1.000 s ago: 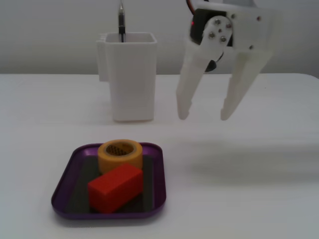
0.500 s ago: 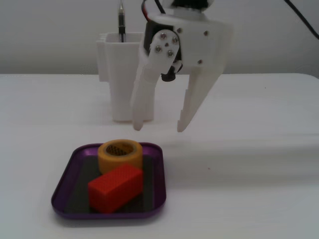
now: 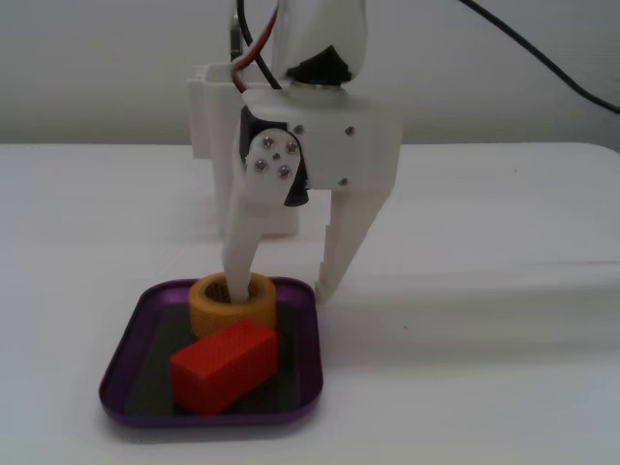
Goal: Remove the yellow tape from the box.
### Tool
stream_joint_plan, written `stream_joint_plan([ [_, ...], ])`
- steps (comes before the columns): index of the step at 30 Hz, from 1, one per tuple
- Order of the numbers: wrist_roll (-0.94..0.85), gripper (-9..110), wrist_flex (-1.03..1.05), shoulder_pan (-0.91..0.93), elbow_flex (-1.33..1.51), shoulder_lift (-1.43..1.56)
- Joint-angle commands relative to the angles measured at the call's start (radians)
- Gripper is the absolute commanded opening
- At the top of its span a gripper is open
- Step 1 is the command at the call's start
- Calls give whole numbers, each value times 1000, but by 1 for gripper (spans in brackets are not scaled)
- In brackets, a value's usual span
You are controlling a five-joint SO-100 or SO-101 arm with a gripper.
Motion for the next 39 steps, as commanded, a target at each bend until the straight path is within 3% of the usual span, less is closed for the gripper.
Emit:
stream_joint_plan([
  [1,-3,13,6,-6,-61,6],
  [10,-3,0,6,-6,-92,-48],
  [22,0,-1,25,-8,-103,-31],
  [39,63,-1,364,52,-531,-34],
])
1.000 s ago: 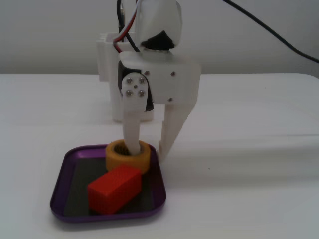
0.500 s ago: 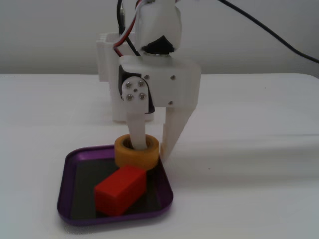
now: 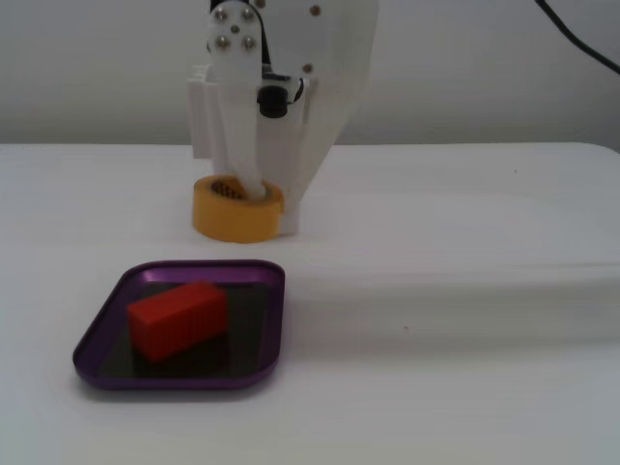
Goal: Remove the yellow tape from the box.
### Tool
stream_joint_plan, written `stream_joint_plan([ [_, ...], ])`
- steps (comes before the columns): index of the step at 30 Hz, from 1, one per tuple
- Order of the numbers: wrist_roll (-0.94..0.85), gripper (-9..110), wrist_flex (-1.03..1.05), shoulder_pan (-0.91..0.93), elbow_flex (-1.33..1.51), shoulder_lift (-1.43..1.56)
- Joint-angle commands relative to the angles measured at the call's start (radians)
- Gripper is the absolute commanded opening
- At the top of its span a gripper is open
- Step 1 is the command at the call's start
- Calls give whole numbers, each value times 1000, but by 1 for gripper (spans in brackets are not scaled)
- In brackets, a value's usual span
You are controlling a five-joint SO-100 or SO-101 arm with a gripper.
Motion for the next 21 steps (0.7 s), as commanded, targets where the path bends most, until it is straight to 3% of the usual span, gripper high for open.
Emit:
stream_joint_plan([
  [1,0,-1,32,11,-60,34],
  [10,41,-1,100,2,-14,152],
  [16,26,-1,89,-6,256,430],
  [21,21,-1,-38,5,595,632],
])
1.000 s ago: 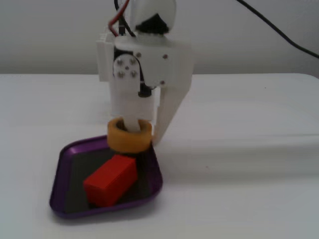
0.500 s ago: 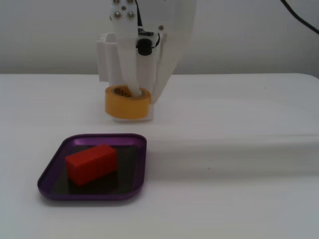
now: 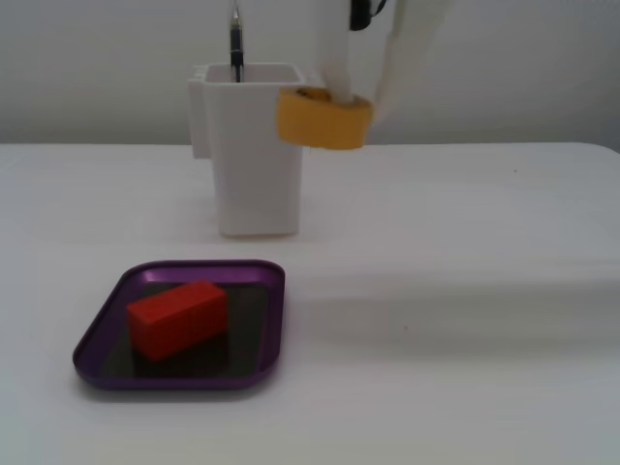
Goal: Remove the yellow tape from the box.
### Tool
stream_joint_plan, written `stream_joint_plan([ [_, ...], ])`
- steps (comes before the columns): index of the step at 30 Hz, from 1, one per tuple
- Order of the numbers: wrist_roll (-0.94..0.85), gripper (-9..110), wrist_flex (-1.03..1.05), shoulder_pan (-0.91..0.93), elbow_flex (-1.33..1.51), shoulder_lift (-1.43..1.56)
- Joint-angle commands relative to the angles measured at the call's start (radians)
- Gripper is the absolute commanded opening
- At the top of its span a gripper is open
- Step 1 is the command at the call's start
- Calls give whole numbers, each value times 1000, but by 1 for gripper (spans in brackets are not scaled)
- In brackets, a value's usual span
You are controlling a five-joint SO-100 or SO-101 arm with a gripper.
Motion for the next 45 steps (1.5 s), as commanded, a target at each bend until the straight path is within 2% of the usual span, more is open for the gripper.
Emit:
stream_joint_plan([
  [1,-14,-1,-120,8,259,190],
  [10,-35,-1,-540,3,917,403],
  [17,-35,-1,-703,15,1088,405],
  [21,-34,0,-693,15,1077,407],
  [24,-34,4,-689,14,1075,422],
  [29,-35,15,-558,15,976,423],
  [33,-35,16,-449,43,850,453],
  [40,-107,16,-299,132,727,741],
  [45,-143,16,-288,147,904,1029],
])
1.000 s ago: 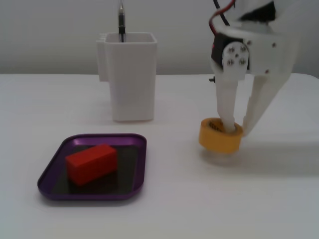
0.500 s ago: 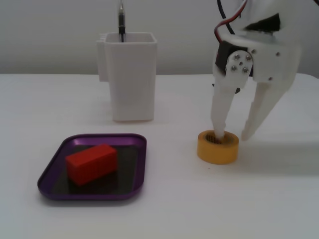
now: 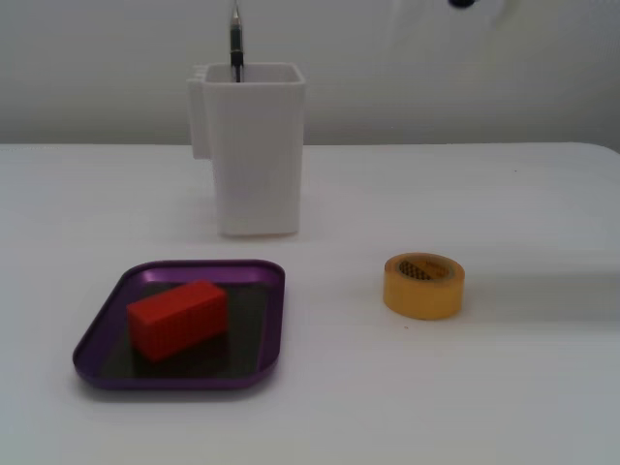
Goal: Remove the yellow tape from the box.
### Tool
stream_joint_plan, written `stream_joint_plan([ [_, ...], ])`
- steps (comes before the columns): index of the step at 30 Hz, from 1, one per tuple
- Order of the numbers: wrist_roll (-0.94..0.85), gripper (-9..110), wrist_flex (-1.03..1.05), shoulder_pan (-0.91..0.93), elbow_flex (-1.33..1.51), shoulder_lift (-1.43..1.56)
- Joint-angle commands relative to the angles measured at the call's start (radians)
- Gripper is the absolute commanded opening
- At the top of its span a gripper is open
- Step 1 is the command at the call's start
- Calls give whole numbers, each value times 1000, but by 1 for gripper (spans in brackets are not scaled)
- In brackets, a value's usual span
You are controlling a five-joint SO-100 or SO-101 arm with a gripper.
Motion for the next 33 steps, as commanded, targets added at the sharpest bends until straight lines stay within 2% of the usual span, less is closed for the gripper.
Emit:
stream_joint_plan([
  [1,-11,16,5,6,141,224],
  [14,0,17,-261,6,940,870],
  [20,-3,16,-258,6,1143,1144],
  [25,2,16,-258,2,1198,1101],
  [33,104,13,-256,-6,1246,1094],
])
